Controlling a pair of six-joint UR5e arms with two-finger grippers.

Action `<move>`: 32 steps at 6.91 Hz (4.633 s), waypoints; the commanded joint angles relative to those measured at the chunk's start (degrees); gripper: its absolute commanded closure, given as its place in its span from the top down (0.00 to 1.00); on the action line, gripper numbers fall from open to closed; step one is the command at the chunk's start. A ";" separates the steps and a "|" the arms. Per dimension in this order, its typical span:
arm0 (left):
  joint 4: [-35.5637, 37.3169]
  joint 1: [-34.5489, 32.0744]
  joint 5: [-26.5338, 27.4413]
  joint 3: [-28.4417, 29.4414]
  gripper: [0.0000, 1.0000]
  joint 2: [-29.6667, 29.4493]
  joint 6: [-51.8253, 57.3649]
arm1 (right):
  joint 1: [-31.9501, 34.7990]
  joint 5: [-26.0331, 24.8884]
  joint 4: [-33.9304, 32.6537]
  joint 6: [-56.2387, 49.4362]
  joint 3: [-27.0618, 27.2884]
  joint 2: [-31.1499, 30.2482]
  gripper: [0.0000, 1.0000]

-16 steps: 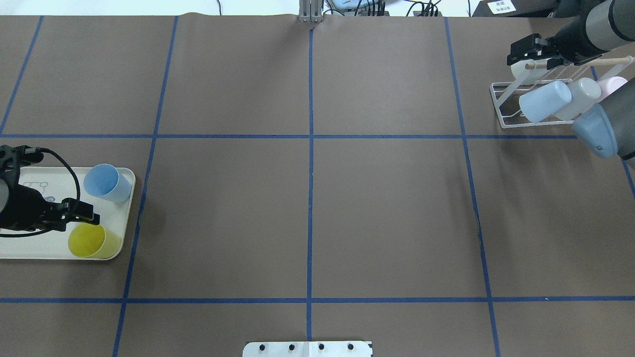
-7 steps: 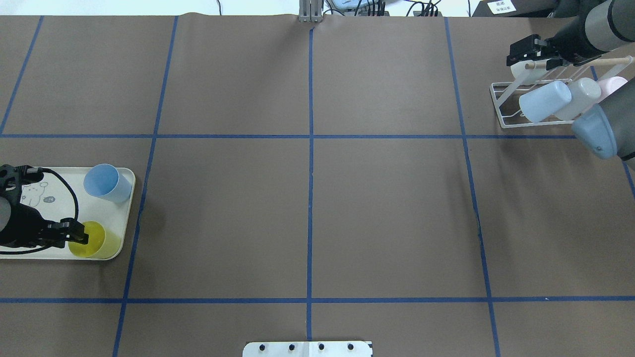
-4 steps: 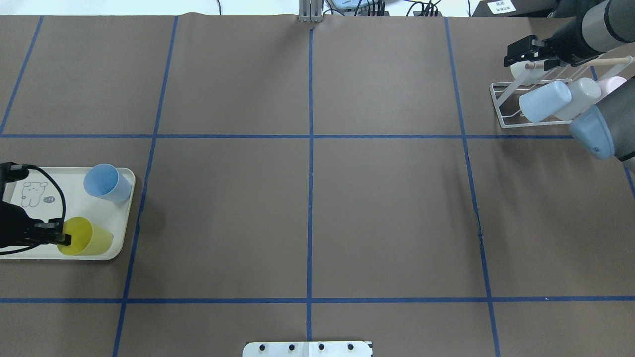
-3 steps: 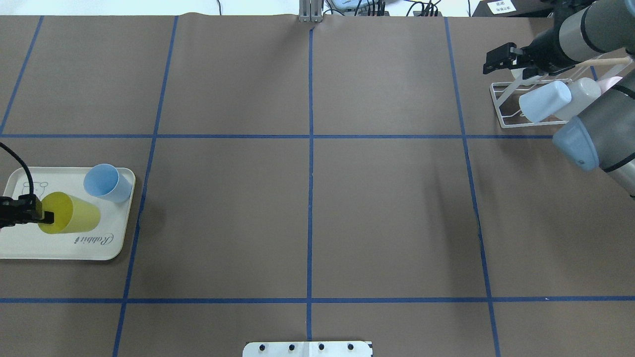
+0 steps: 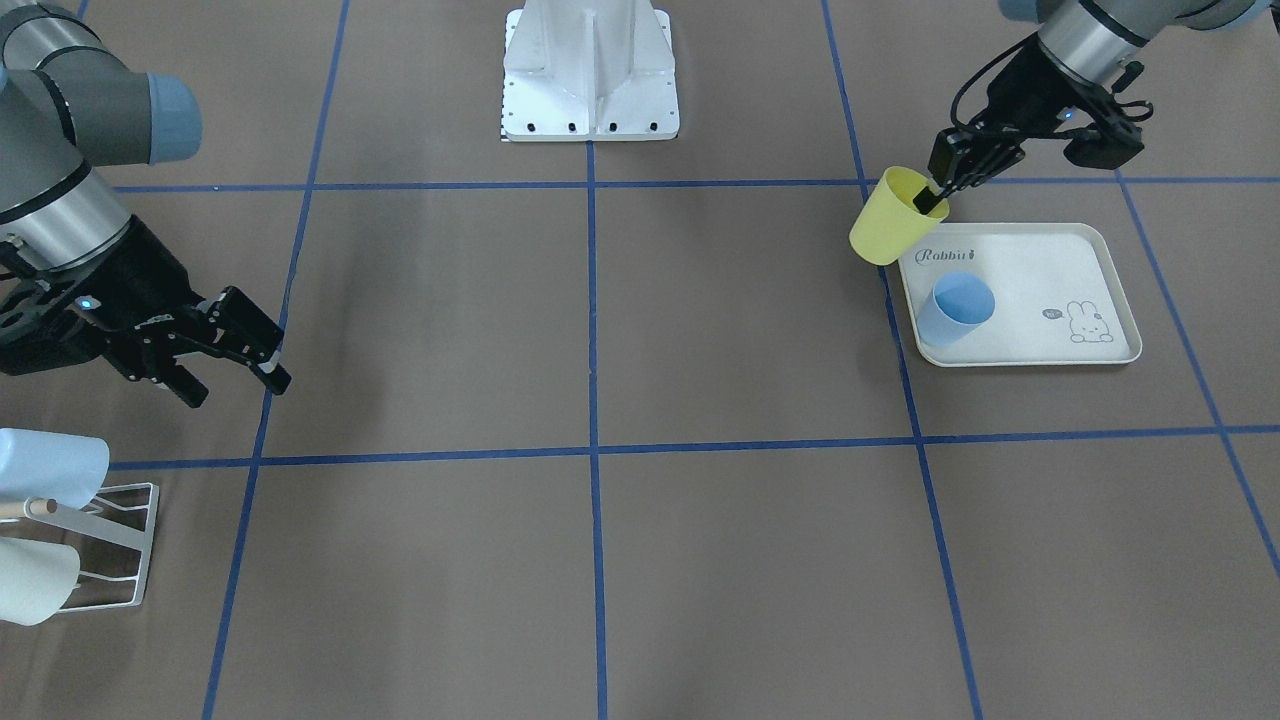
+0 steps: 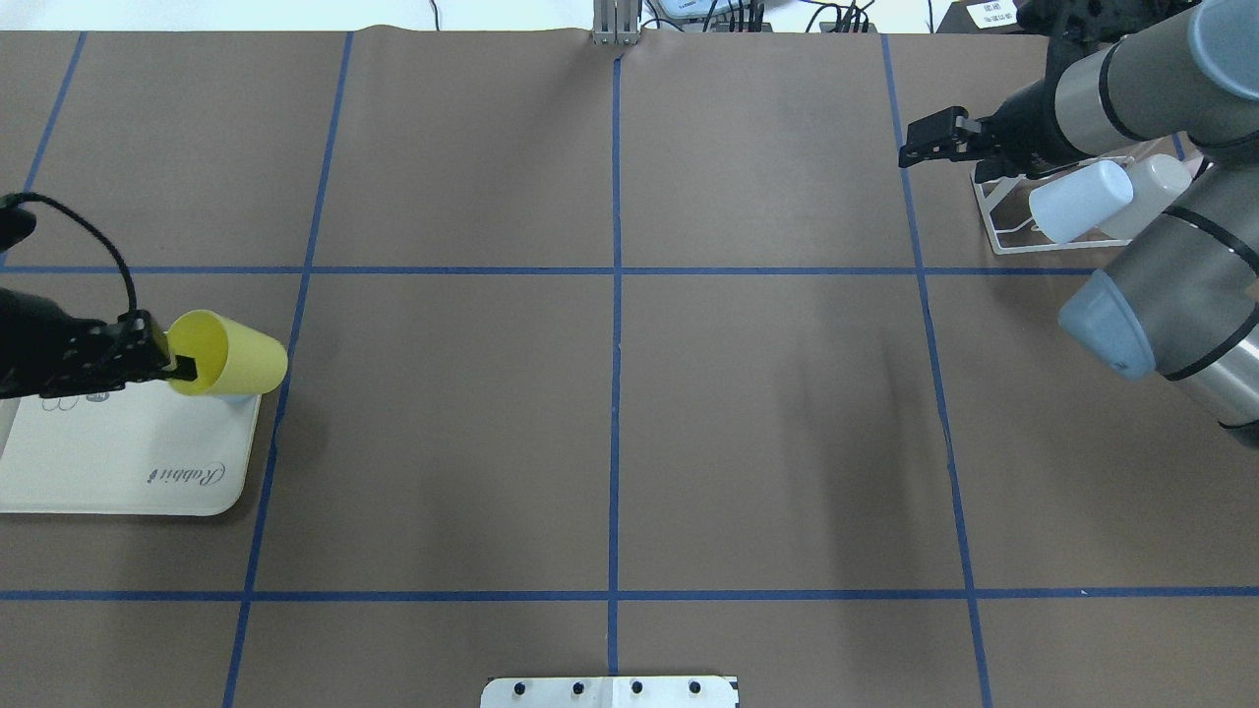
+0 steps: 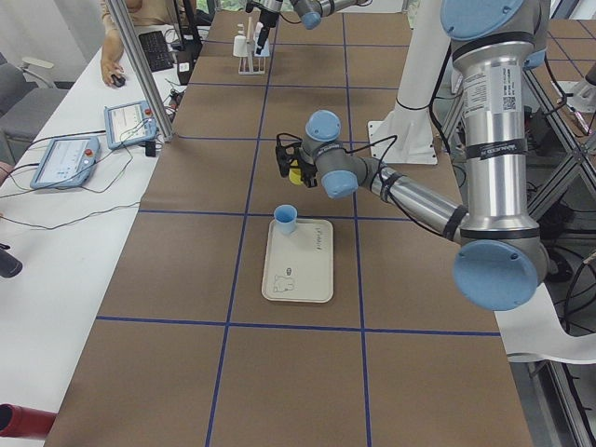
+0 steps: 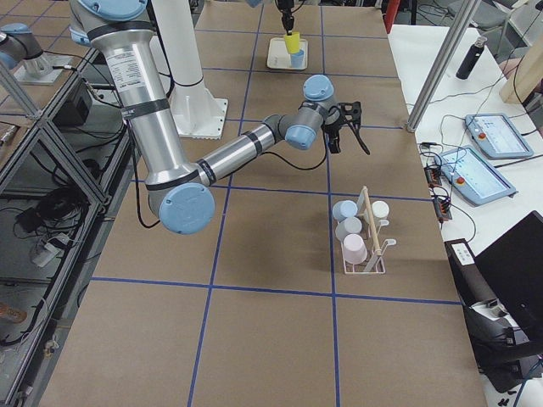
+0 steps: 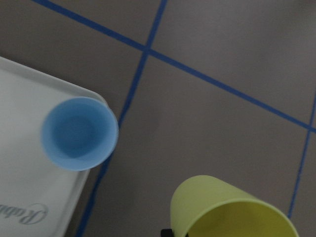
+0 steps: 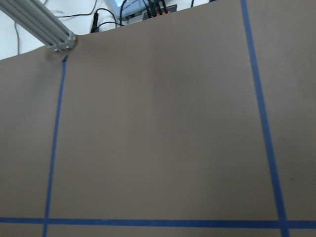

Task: Transfer IKEA cup to right arm and place on rack

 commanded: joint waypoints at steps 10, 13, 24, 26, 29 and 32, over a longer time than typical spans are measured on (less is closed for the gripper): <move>-71.06 32.52 39.16 20.39 0.00 -24.21 -37.83 | -21.01 -9.99 66.87 55.70 0.30 4.89 1.00; -70.98 32.70 39.34 21.17 0.00 -24.84 -37.74 | -22.34 -10.10 66.87 55.70 1.52 4.89 1.00; -70.45 32.27 39.60 22.76 0.81 -25.19 -36.87 | -25.24 -10.01 66.87 55.27 1.35 4.80 0.00; -70.62 31.30 39.60 22.06 0.83 -24.58 -36.78 | -24.28 -10.10 66.87 55.00 1.35 4.80 0.00; -70.45 27.54 39.52 22.41 0.83 -20.72 -36.69 | -17.81 -10.10 66.52 54.30 0.22 3.58 0.00; -70.36 26.29 39.43 22.32 0.83 -20.80 -36.69 | -5.77 -9.31 65.99 40.47 -6.52 -5.45 0.00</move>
